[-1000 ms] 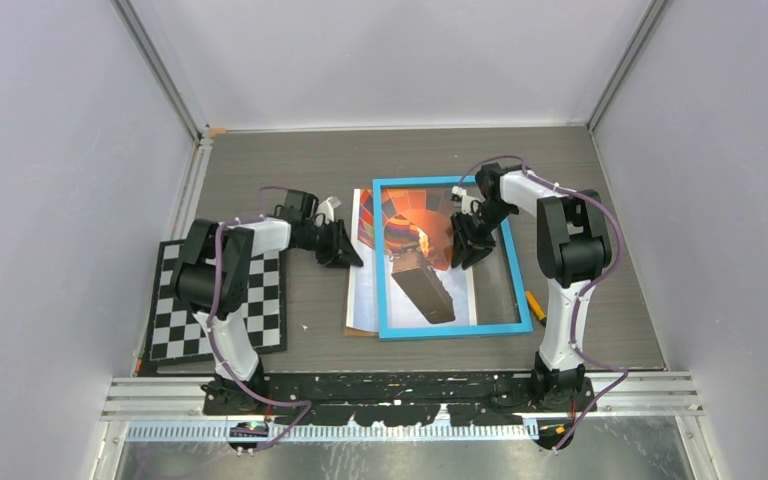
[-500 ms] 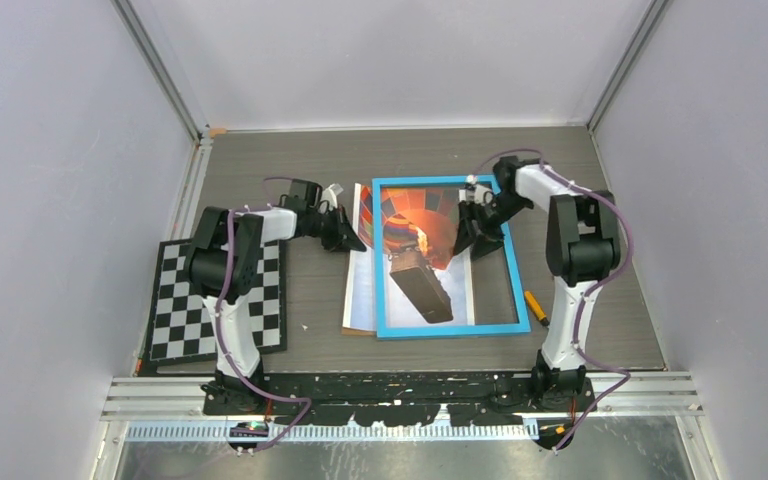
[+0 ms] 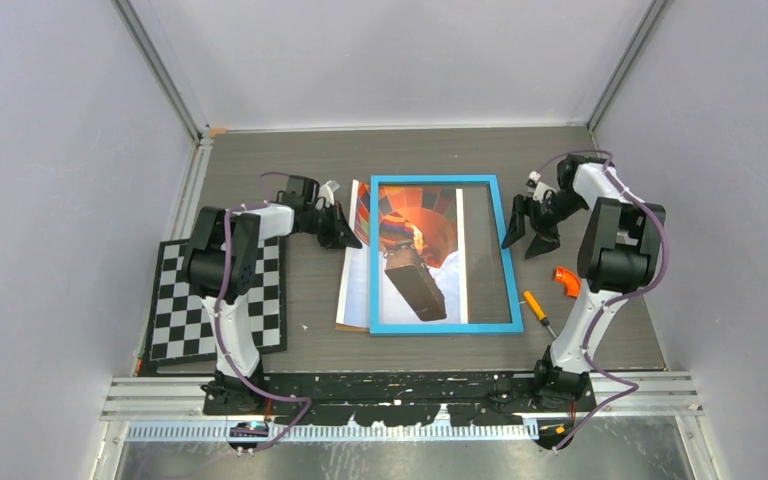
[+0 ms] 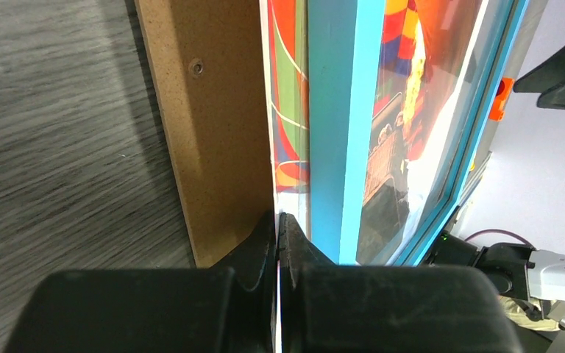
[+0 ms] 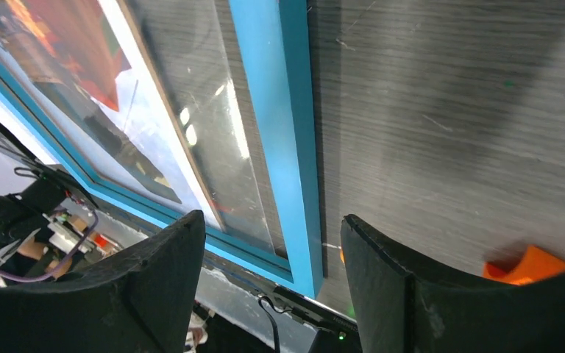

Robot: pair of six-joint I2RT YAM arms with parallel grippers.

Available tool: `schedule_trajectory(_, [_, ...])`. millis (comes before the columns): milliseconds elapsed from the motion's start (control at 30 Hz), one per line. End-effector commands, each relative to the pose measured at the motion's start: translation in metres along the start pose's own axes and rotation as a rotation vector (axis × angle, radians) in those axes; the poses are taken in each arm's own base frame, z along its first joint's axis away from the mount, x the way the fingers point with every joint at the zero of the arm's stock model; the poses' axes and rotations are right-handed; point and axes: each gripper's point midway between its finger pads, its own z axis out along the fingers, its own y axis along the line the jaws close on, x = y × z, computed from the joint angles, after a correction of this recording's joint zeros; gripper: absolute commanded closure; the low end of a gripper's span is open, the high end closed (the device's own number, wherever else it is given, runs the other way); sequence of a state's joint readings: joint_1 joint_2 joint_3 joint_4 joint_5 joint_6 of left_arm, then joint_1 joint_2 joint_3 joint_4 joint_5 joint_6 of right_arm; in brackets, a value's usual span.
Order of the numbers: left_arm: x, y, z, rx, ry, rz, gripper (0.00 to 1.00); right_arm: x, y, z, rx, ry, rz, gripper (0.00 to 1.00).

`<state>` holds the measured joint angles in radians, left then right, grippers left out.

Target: Take the photo out of the frame

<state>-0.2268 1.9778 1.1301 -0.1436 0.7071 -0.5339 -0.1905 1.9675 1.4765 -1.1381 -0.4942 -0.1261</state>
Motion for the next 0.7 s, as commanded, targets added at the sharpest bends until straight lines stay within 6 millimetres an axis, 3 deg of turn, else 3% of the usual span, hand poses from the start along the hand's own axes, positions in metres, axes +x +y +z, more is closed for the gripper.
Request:
schedule_trajectory(0, [-0.026,-0.016,-0.018,0.000,-0.078,0.091,1.00,0.005,-0.001,0.022,-0.025,0.067,0.025,0.28])
schedule_trajectory(133, [-0.027,-0.022,-0.023,0.007,-0.083,0.123,1.00,0.005,0.012,0.039,-0.091,0.117,0.028,0.31])
schedule_trajectory(433, [-0.030,-0.040,-0.037,0.032,-0.112,0.159,1.00,0.012,0.079,0.065,-0.173,0.167,-0.109,0.37])
schedule_trajectory(667, [-0.030,-0.048,-0.056,-0.006,-0.133,0.210,1.00,0.012,0.068,0.074,-0.093,0.175,-0.136,0.38])
